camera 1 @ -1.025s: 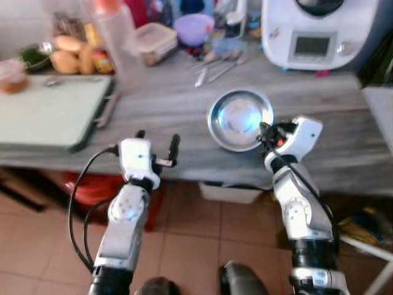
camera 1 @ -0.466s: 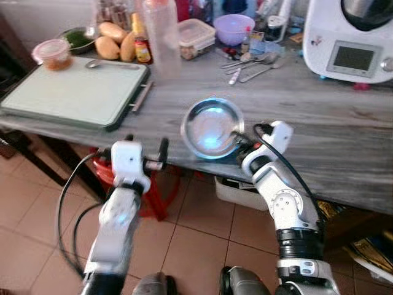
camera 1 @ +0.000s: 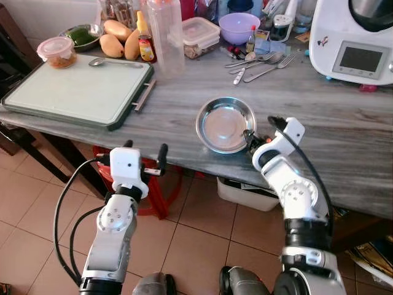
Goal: Setting the table
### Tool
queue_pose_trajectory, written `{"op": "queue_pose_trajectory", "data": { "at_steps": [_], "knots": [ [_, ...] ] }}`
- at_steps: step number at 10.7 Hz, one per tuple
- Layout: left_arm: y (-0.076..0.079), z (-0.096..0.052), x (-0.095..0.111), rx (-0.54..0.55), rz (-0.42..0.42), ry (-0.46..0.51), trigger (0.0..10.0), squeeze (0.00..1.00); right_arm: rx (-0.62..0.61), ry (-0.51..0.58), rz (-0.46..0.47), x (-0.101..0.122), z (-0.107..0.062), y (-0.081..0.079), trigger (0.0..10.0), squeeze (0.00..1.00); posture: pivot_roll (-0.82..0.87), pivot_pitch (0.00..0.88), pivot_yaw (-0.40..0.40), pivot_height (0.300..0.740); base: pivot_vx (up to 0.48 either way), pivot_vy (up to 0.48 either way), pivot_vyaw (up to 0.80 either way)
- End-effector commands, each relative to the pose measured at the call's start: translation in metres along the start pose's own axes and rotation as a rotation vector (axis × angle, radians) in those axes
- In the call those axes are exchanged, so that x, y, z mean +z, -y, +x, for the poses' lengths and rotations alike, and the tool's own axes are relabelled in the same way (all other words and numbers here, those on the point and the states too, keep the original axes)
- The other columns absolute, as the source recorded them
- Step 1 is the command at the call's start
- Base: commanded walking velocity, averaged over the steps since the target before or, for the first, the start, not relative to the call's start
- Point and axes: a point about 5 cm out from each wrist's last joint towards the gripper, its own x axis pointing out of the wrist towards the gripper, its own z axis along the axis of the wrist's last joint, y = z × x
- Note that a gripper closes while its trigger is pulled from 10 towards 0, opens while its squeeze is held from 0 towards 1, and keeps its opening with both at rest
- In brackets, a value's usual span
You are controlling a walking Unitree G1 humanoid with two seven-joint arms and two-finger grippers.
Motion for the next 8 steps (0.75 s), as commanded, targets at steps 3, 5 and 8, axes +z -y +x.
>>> {"op": "queue_pose_trajectory", "data": {
  "at_steps": [3,5,8],
  "knots": [
    [0.002,0.001,0.001,-0.018,-0.002,-0.006,10.0,0.0,-0.073,-0.101,-0.008,-0.013,-0.001,0.007,10.0,1.0,-0.06,0.121,0.06,0.74,0.0,0.0,0.0],
    [0.002,0.001,0.001,-0.019,-0.002,-0.009,10.0,0.0,-0.065,-0.093,-0.037,-0.011,-0.001,0.004,10.0,1.0,-0.05,0.12,0.06,0.74,0.0,0.0,0.0],
    [0.003,0.003,0.001,-0.022,-0.006,-0.009,10.0,0.0,-0.039,0.005,-0.155,0.002,-0.006,0.001,10.0,1.0,-0.06,0.12,0.058,0.74,0.0,0.0,0.0]
  ]
}}
